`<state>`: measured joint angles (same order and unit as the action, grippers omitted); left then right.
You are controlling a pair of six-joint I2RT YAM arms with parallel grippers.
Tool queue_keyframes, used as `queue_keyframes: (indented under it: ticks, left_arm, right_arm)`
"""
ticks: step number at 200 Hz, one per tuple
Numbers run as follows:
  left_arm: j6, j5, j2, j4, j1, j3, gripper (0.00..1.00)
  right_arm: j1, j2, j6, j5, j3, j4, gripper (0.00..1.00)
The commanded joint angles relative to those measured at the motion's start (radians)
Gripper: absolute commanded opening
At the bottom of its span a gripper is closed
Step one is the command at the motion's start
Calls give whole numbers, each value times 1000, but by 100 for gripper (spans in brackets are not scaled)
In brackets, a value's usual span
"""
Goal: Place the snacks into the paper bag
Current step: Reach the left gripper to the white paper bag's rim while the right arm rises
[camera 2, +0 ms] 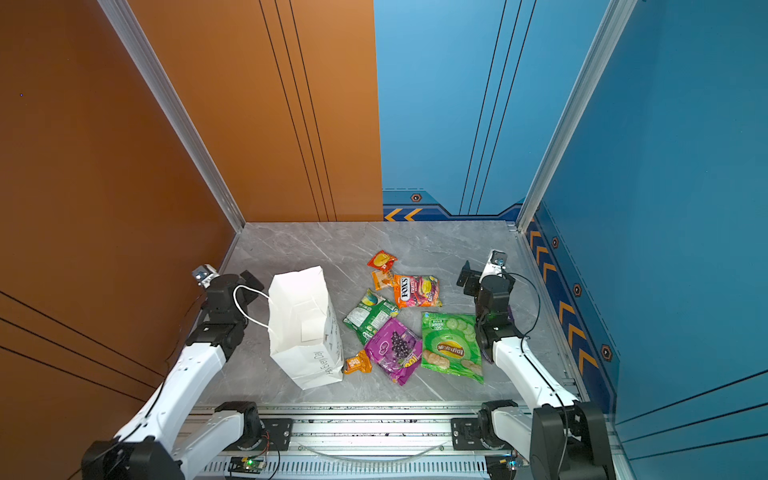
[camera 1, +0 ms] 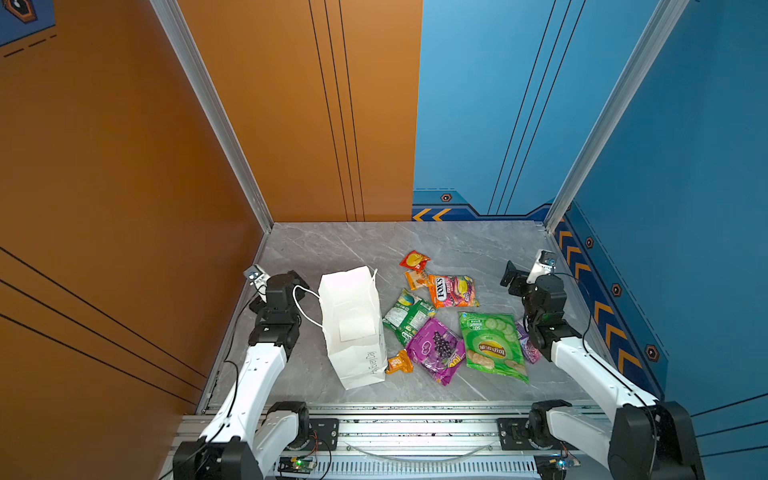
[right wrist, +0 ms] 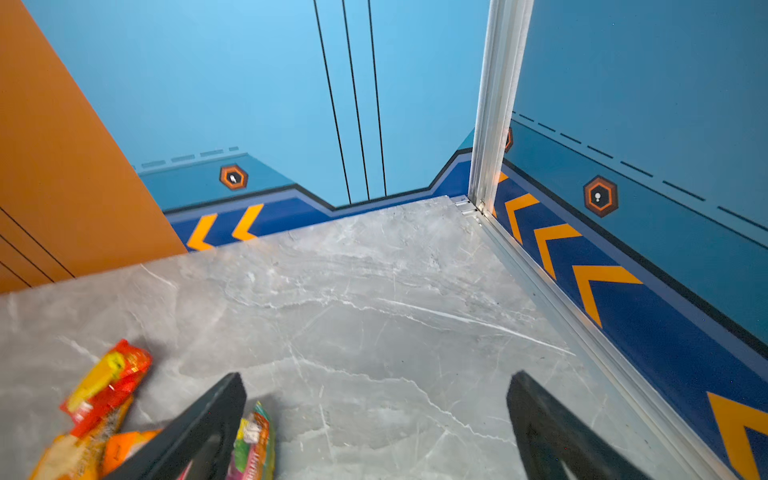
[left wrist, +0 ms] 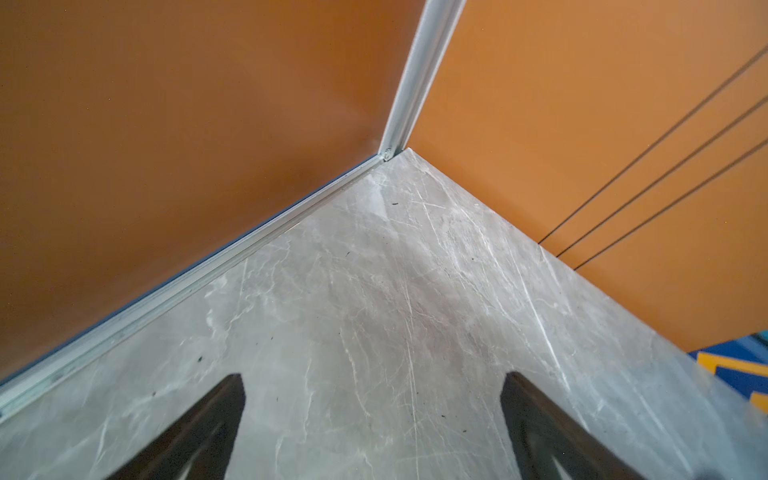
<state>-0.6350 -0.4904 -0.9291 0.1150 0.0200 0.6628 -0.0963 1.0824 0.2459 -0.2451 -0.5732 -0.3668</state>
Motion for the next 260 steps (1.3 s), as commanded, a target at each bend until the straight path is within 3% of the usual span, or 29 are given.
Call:
queue_keyframes:
  ticks: [1,8,20,27,52,104,162,189,214,226,260]
  left_arm:
    - [-184,67,118,276,53,36,98]
    - [-154,145,159,245,75,30,98]
    - [-116,281,211,226,115,41,98]
    - [-123,336,222,280,138,78,98]
    - [-88,402,163,584,182,315,98]
    - [-70,408,136,920,149,701,98]
    - [-71,389,-7,1250,-164,1030,98]
    - [-121,369,-86,1440,-385,1110,98]
    - [-199,248,-144,1585,-622,1146,98]
    - [-222,204,-166,1658,-673,1167,98]
    - [-268,234,-159,1668,-730,1060,99]
  right_arm:
    - [47,-53,364,1,-106,329,100]
    - [79,-64,445,57,-124,372,100]
    - [146,-63,453,269,-128,341,100]
    - [162,-64,460,315,-142,361,100]
    - [135,-46,389,259,-247,561,100]
    - [-19,-21,287,92,-395,756,100]
    - [-193,59,229,-39,-577,892,100]
    - [-235,79,218,-78,-611,908,100]
    - [-260,93,219,-92,-619,914,100]
    - [-271,97,225,-101,-616,916,100]
    - [-287,104,230,-114,-616,919,100]
